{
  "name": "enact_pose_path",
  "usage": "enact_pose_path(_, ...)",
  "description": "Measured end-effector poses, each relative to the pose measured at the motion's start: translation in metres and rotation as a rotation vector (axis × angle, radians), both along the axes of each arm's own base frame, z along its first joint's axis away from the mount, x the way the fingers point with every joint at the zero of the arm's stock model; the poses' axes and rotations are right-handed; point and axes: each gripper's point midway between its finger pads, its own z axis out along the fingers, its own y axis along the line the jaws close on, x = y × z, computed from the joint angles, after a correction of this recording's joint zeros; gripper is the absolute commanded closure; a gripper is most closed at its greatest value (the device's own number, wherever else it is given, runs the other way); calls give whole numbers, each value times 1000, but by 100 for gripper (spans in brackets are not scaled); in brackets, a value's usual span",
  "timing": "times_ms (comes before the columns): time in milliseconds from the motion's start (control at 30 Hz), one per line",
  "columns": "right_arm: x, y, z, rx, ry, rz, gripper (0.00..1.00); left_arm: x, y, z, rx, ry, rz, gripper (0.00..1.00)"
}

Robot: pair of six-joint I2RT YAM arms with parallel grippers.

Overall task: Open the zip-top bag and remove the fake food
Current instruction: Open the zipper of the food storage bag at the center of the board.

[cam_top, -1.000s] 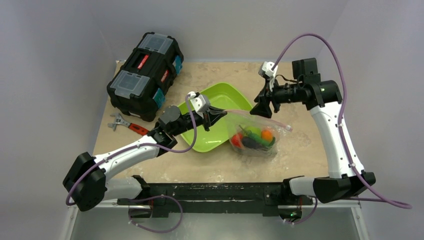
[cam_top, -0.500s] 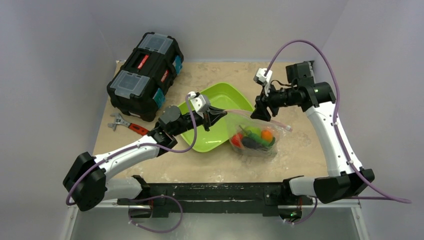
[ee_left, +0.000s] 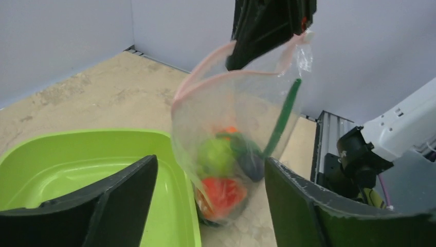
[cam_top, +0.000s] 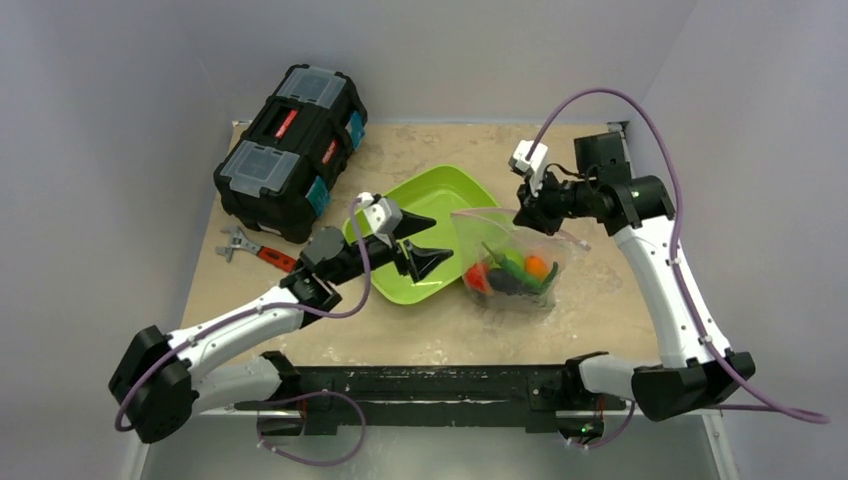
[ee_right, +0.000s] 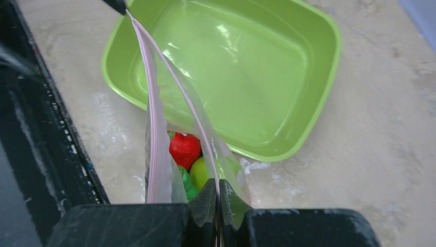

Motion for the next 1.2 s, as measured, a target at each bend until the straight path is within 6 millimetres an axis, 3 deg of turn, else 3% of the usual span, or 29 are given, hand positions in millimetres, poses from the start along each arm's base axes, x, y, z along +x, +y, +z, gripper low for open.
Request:
enact_pose_path(100, 6, -14, 12, -23, -77, -66, 100, -15, 16, 3, -37, 23, 0, 1)
enact_pose_path(267, 31, -58, 31, -47, -140, -220, 100, -29, 46, 19, -83, 74, 66, 0)
enact_pose_path(367, 53, -80, 42, -73, -164, -291, 100, -34, 60, 17, -74, 113, 105, 1)
enact_pose_path(533, 85, -91, 66, -106, -222, -327, 100, -36, 68, -1, -25, 186, 141, 3)
enact_pose_path(767, 141, -107, 119, -141, -384, -408, 100, -36, 69, -30, 42, 293, 157, 3)
enact_pose_path(867, 151, -112, 120, -152, -414, -430, 100, -37, 68, -30, 28, 318, 156, 3)
enact_pose_path(967, 148, -109, 88, -155, -368, -412, 100, -38, 67, -30, 5, 337, 153, 3)
enact_pose_path(1067, 128, -98, 23, -167, -241, -354, 100, -38, 65, -35, -16, 371, 152, 3)
enact_pose_path(1100, 112, -88, -19, -168, -158, -314, 100, -38, 64, -39, -23, 391, 152, 3)
enact_pose_path(1200, 79, -59, -75, -167, -29, -212, 100, -37, 60, -50, -38, 467, 154, 3)
